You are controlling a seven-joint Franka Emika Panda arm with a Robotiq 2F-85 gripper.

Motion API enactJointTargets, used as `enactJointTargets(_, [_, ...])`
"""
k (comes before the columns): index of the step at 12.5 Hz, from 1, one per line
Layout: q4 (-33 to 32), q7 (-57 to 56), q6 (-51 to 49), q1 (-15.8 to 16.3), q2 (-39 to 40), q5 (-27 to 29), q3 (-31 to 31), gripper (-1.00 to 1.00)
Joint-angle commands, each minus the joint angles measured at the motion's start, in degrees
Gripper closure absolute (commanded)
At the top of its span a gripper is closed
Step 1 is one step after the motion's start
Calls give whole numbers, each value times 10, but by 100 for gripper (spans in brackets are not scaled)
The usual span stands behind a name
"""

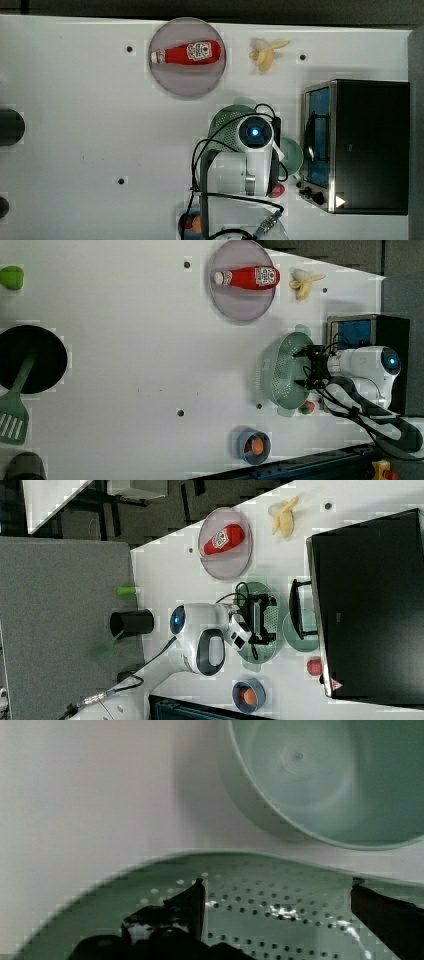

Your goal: Drag strainer left to right.

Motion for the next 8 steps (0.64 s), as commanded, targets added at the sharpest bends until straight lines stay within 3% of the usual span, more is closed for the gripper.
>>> enactJointTargets(1, [0,-144,-23,10,-65,-1,24,-100])
enactJointTargets(4, [11,-263,-103,10,-162,4,43,-100])
enactJointTargets(8, [66,-303,-315,11,-298,34,64,-100])
